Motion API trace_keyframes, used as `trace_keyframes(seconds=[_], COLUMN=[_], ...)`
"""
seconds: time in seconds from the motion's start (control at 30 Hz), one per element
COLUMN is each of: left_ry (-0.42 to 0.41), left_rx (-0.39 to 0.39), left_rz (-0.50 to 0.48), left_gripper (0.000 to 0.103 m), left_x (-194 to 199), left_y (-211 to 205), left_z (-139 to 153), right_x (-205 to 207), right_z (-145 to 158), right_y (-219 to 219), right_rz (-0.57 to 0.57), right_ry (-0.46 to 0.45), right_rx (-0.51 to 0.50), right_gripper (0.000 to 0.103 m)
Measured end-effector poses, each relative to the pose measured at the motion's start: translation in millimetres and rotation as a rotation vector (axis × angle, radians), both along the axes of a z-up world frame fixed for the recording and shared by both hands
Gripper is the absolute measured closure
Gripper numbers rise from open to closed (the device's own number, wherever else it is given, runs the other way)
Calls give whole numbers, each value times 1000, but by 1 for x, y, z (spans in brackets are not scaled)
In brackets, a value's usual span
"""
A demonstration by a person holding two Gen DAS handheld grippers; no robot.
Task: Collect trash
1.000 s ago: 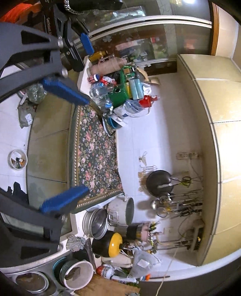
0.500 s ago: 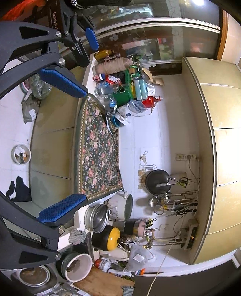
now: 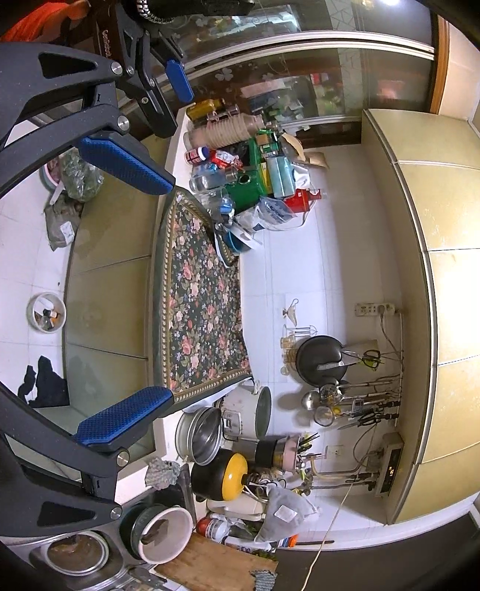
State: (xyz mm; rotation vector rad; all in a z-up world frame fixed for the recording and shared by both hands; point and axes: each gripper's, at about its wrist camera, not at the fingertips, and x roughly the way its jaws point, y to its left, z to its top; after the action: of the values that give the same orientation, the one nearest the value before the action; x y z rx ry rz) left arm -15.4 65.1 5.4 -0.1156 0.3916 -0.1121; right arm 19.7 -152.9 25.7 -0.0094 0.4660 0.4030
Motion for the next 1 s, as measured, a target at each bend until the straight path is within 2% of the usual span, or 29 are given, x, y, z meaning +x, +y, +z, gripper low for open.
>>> trace_keyframes(seconds=[0.4,1.0], left_ry=[2,6], left_rx=[-15,-15], left_rz=[-29,-23], left_gripper=[1,1], left_x=[5,8], left_y=[2,-1], left_z=[2,2], right_x=[0,7], right_z=[0,0], right_y=[1,-1], right_rz=[1,21], right_ry=[2,20], right_rx=[1,11], right_gripper=[0,0])
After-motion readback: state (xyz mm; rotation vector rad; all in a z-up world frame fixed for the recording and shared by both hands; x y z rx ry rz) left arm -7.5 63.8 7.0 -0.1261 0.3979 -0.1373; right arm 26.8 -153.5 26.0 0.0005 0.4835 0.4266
